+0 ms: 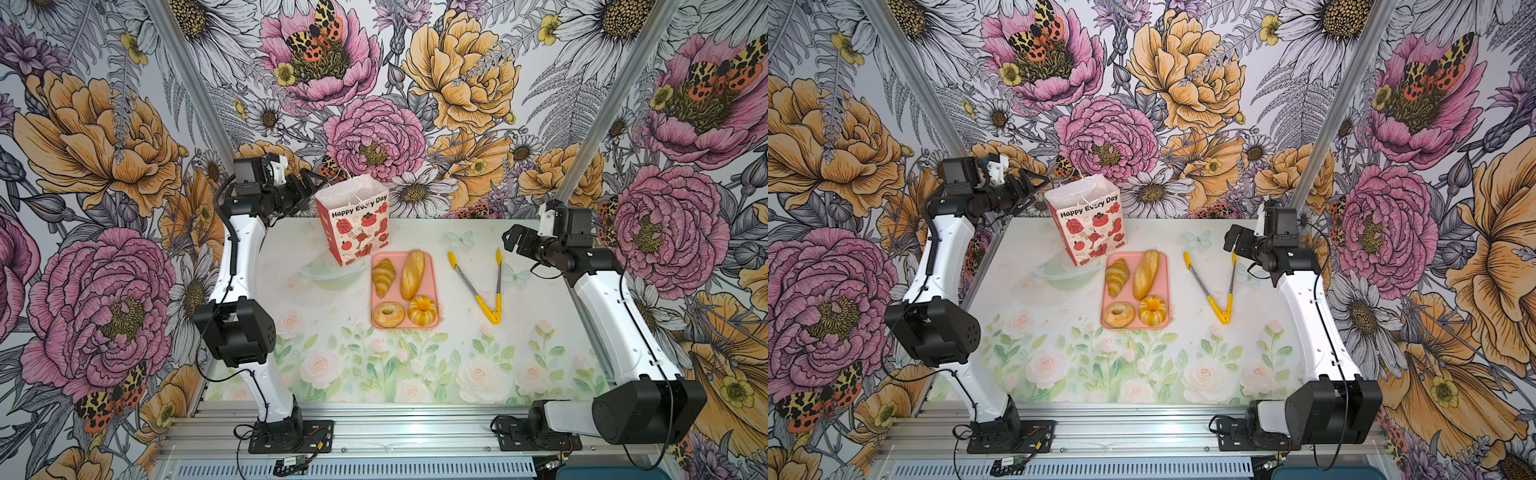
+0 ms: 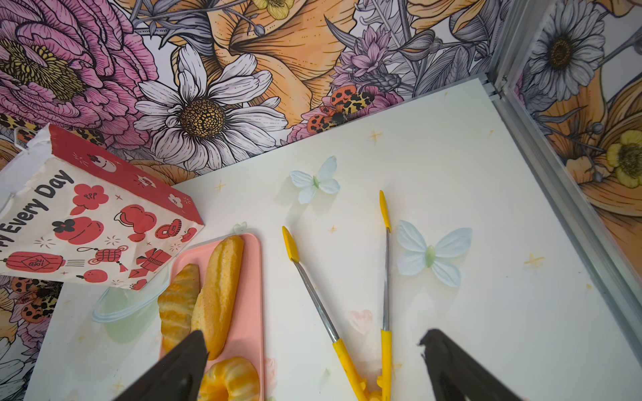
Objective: Pack bread into a paper bag
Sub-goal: Move the paper bag to the center of the board.
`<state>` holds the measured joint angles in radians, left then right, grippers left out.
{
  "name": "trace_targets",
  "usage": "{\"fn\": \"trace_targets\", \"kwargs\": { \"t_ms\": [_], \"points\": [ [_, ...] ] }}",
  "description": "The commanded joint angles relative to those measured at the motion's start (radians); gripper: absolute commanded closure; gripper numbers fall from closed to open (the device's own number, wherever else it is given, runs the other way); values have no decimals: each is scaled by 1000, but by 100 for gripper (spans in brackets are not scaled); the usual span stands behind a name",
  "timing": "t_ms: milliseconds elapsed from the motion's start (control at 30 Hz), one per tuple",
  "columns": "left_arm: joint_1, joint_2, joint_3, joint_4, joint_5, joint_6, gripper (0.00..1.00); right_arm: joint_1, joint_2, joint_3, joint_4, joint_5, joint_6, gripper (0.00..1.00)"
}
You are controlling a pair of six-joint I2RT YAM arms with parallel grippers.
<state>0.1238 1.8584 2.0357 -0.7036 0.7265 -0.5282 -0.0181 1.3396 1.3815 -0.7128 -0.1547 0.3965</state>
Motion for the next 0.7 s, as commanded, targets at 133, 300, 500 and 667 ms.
{"fn": "trace_targets", "kwargs": {
  "t_ms": [133,300,500,667],
  "points": [
    [2,85,308,-235,-191,217,2,14,-4,-5,54,16,20,1],
    [-31,257,605,-413,-492,353,9,23,10,7,68,16,28,1],
    [-72,345,640,-450,-558,442,8,29,10,17,72,24,31,1],
    [-85,391,636,-467,-566,490,10,31,9,12,70,21,26,1]
  ]
}}
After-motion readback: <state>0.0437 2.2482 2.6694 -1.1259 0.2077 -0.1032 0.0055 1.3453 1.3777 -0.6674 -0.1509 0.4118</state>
